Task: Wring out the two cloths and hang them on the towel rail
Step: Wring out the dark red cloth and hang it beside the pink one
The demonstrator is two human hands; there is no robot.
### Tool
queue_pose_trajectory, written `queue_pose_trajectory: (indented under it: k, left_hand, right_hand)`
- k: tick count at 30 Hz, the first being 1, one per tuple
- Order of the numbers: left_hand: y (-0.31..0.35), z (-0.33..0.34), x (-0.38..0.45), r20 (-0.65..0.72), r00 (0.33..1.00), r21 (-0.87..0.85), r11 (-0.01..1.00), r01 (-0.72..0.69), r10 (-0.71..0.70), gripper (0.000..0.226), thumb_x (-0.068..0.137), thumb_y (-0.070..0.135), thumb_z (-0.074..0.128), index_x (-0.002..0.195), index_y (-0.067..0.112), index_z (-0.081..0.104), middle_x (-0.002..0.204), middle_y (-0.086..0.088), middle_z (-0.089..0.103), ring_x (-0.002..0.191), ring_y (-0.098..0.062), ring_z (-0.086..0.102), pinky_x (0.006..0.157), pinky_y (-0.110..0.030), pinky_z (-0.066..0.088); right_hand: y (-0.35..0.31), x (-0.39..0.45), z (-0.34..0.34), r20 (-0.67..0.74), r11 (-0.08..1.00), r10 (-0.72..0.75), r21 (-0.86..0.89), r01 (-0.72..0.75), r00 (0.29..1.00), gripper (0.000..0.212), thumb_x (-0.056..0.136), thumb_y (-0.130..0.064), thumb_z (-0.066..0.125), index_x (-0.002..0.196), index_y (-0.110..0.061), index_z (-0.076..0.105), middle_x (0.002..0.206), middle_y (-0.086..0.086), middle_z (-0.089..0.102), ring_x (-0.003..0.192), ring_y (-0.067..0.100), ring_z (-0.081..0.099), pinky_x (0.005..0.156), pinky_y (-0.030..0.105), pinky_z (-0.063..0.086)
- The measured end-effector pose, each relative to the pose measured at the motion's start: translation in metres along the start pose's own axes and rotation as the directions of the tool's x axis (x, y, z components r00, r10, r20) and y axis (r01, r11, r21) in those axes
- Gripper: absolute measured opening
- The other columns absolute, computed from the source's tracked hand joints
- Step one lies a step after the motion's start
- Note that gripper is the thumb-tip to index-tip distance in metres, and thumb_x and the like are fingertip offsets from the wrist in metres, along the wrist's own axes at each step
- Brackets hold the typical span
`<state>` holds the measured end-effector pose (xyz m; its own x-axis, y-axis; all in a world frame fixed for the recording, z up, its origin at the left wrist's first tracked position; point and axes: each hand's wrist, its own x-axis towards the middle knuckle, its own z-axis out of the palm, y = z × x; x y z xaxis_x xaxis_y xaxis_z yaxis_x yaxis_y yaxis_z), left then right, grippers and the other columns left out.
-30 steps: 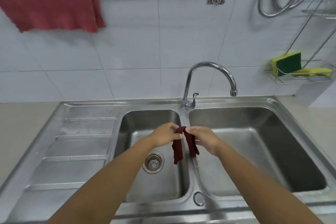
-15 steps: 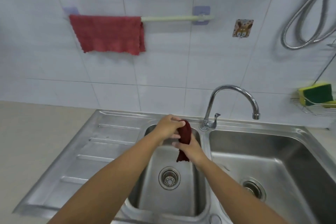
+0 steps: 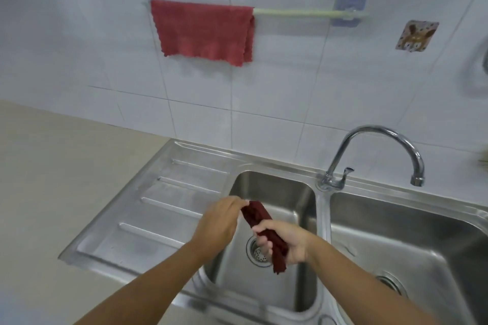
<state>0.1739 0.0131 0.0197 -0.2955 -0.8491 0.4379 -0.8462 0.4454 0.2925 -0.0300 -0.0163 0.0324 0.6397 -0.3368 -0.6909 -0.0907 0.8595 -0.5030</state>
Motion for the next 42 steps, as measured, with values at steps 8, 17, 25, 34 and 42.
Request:
queue_pose_trajectory:
  k: [8,17,25,34,42]
  left_hand:
    - [0.01,0.016,-0.006,-0.025,0.98,-0.024,0.98,-0.197,0.197,0.037,0.089,0.034,0.056,0.119,0.012,0.058,0.124,-0.002,0.062,0.121,-0.017,0.054,0.11,-0.047,0.033]
    - [0.003,0.02,0.028,0.428,0.894,0.128,0.971,-0.2,0.128,0.012,0.086,0.019,0.056,0.095,0.017,0.047,0.082,-0.001,0.062,0.066,-0.02,0.06,0.053,-0.032,0.047]
    - [0.018,0.039,0.045,0.684,0.729,0.24,0.948,-0.211,-0.011,0.025,0.083,0.034,0.051,0.074,0.012,0.059,0.066,-0.002,0.059,0.056,-0.023,0.053,0.053,-0.029,0.041]
    - [0.018,0.044,0.047,0.819,0.528,0.14,0.97,0.197,-0.226,0.017,0.081,0.029,0.054,0.068,0.017,0.054,0.062,0.001,0.052,0.058,-0.019,0.052,0.056,-0.03,0.044]
    - [-0.009,0.045,0.028,0.566,0.789,0.268,0.959,0.095,-0.236,0.027,0.087,0.034,0.057,0.106,0.014,0.056,0.105,-0.008,0.057,0.089,-0.023,0.058,0.079,-0.035,0.052]
  right_hand:
    - [0.005,-0.012,0.028,0.444,0.983,0.182,-0.1,-0.153,0.877,0.018,0.083,-0.027,0.063,0.076,-0.018,0.048,0.052,-0.008,0.047,0.038,0.002,0.029,0.034,0.009,0.029]
    - [0.016,-0.015,-0.001,-0.121,0.92,0.005,-0.389,-0.052,0.993,0.024,0.078,-0.025,0.074,0.083,-0.019,0.051,0.062,-0.005,0.049,0.047,0.004,0.04,0.039,0.014,0.034]
    - [0.021,0.003,-0.003,-0.347,0.174,-0.594,-0.936,-0.305,0.726,0.012,0.077,-0.034,0.058,0.072,-0.023,0.056,0.067,-0.005,0.058,0.057,0.016,0.053,0.05,0.025,0.038]
    - [0.017,0.024,-0.019,-0.21,-0.124,-0.659,-0.917,-0.38,0.722,0.02,0.086,-0.03,0.053,0.097,-0.017,0.064,0.088,0.005,0.07,0.073,0.023,0.063,0.059,0.029,0.044]
    - [0.004,0.014,-0.017,-0.288,0.693,-0.255,-0.721,-0.034,0.923,0.037,0.068,-0.024,0.078,0.099,-0.015,0.061,0.09,0.008,0.064,0.077,0.021,0.063,0.07,0.035,0.053]
